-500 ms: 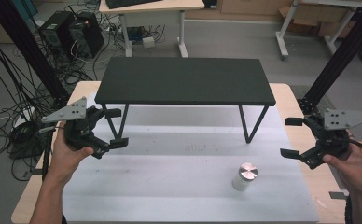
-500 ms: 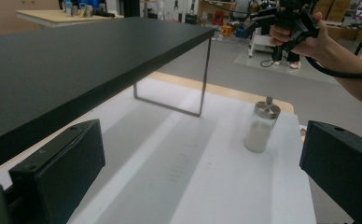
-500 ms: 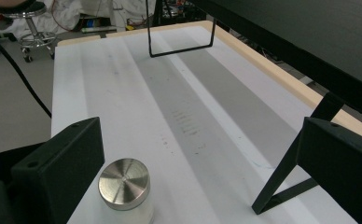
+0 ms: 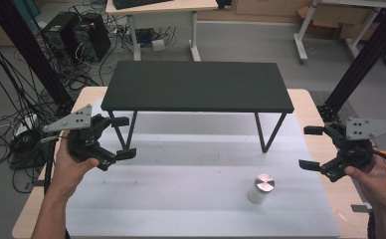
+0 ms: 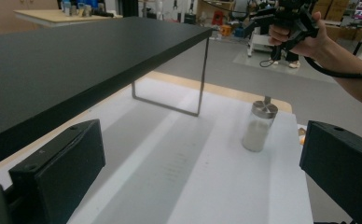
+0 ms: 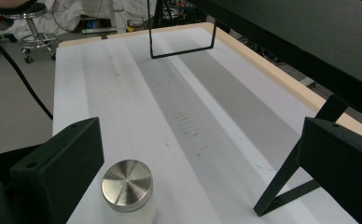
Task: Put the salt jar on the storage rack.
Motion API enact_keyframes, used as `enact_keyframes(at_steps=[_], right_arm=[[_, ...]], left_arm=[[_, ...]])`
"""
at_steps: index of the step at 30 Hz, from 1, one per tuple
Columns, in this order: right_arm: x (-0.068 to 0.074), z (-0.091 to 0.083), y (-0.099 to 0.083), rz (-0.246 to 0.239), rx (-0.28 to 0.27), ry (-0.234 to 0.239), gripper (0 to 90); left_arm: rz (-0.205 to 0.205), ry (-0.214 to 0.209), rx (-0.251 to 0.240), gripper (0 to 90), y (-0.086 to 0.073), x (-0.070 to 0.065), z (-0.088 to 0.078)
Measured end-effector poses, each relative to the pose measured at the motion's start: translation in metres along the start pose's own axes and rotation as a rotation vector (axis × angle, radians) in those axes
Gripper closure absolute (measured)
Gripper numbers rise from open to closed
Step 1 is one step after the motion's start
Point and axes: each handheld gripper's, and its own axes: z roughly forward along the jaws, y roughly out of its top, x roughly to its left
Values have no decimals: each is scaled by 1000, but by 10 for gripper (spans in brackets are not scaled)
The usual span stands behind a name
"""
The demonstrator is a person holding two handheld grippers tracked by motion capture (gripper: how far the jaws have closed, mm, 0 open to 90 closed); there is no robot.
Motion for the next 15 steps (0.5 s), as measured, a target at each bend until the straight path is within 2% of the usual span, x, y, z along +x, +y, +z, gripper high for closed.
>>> enact_keyframes(at_steps=[15], right_arm=[[2,8,-18,15,15,25,2]], left_arm=[[-4,-20,-3,3,-8,1,5]])
